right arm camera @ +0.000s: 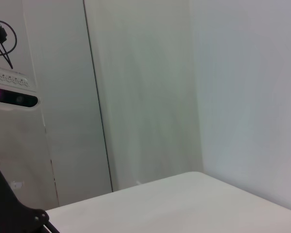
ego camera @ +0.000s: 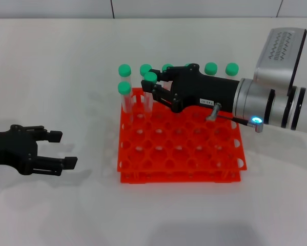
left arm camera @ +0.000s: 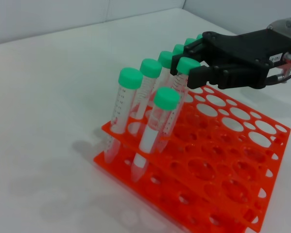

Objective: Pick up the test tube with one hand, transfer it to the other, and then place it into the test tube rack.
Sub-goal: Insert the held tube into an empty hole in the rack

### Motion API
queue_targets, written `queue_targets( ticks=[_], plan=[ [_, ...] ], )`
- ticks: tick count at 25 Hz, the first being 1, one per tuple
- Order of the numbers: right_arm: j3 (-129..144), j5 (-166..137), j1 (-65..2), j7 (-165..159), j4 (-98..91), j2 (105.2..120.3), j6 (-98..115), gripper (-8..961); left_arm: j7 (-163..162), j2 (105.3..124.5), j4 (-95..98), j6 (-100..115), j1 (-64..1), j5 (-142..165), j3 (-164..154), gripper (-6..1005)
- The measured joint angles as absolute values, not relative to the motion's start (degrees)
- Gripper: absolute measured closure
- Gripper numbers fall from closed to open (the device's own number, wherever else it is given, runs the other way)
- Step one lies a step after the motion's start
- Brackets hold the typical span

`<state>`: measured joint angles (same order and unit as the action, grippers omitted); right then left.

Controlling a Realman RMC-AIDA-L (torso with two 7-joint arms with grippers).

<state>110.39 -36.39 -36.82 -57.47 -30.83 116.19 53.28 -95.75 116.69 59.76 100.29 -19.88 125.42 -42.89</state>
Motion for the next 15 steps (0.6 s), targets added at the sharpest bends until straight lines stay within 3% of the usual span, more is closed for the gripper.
queue_targets(
  ticks=[15],
  plan=[
    [110.6,-36.4,-36.8,-57.2,-30.7,116.19,53.7,668,-95.8,116.71,59.8,100.3,-20.0,125.4,-42.9,113]
  ],
)
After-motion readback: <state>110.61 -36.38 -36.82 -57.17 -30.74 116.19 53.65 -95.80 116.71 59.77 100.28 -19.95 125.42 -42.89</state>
